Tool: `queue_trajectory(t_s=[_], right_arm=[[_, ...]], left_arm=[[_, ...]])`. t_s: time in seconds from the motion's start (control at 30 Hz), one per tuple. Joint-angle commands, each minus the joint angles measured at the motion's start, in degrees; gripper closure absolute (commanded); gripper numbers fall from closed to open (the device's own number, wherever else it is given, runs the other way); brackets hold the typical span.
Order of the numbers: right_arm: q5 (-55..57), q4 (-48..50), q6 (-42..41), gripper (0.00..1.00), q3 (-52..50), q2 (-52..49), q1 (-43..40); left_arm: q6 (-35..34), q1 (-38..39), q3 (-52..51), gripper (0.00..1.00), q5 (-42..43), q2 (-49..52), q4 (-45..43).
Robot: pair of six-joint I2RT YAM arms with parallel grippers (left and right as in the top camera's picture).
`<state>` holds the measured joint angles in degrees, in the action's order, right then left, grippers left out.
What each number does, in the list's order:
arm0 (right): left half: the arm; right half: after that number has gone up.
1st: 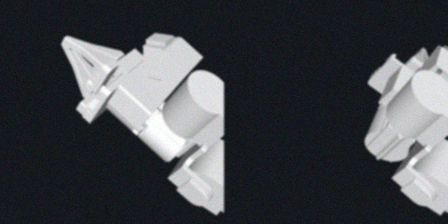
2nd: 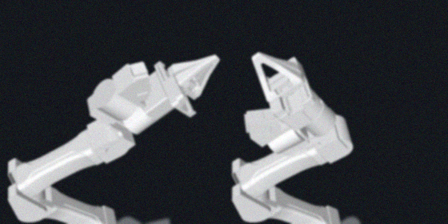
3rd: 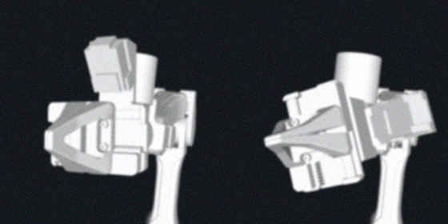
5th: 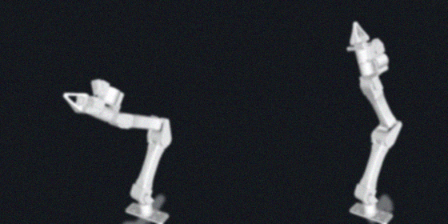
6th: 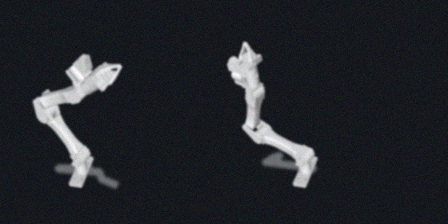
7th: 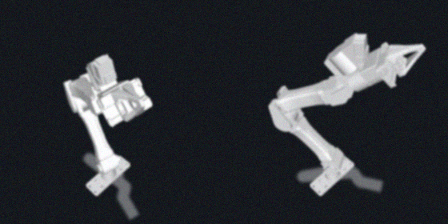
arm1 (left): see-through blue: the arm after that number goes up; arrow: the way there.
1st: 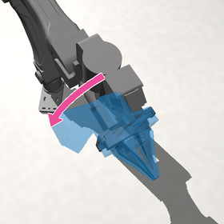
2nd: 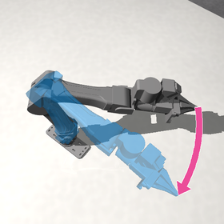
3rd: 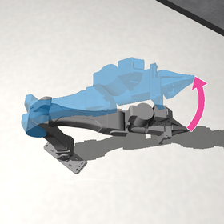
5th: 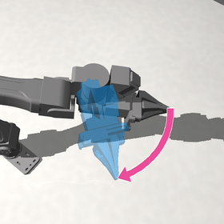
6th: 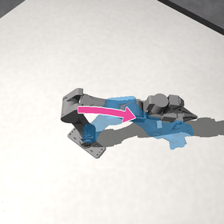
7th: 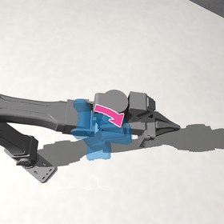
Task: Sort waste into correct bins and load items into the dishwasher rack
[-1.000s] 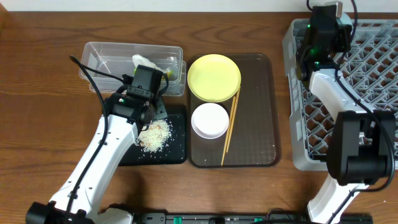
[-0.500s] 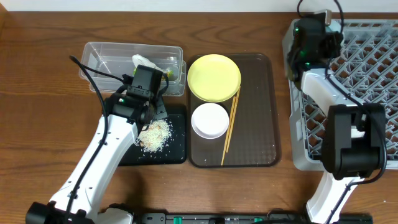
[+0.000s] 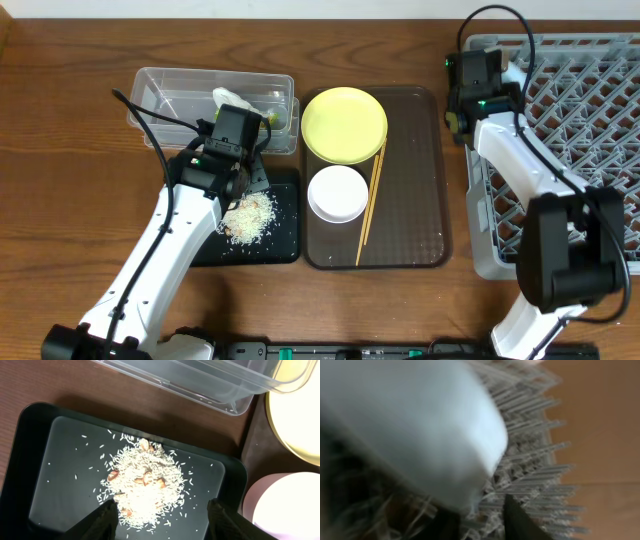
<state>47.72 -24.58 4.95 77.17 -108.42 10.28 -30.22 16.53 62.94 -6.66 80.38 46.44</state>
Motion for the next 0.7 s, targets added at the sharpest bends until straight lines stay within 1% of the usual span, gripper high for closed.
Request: queue_trajectory(t_s=[0.0, 0.1, 0.17, 0.3, 0.4, 0.47, 0.53, 0.67], right_arm=[[-12.4, -3.1, -5.8, 0.65, 0.0, 5.9, 0.6], [-17.7, -7.1, -5.8, 0.58, 0.0, 10.2, 0.9], [-24.1, -10.4, -5.8, 0.54, 0.0, 13.7, 1.5], [-45.2, -15.3, -5.8, 0.51, 0.0, 18.7, 3.2], [-58.2, -18.1, -5.8, 0.52, 0.0, 19.4, 4.7], [-62.3, -19.6, -5.8, 0.52, -0.4, 18.7, 6.1], [-63.5, -21.0, -6.0, 0.54, -1.0, 17.6, 8.0], [-63.4, -21.9, -8.2, 0.53, -2.1, 13.8, 12.5]], left_arm=[[-0.5, -0.2, 0.6, 0.39, -1.1, 0.3, 0.2], [-0.5, -0.2, 0.6, 0.39, -1.2, 0.3, 0.7], [-0.5, -0.2, 0.6, 0.39, -1.6, 0.3, 1.6], [-0.5, -1.3, 0.6, 0.39, -3.9, 0.3, 4.2], [-1.7, -4.1, 0.6, 0.39, -4.6, 0.3, 5.6], [-4.8, -6.9, 0.6, 0.39, -4.5, 0.3, 6.6], [-7.3, -9.6, 0.6, 0.39, -4.0, 0.3, 7.1], [-7.6, -13.0, 0.6, 0.39, -0.5, 0.3, 6.9]])
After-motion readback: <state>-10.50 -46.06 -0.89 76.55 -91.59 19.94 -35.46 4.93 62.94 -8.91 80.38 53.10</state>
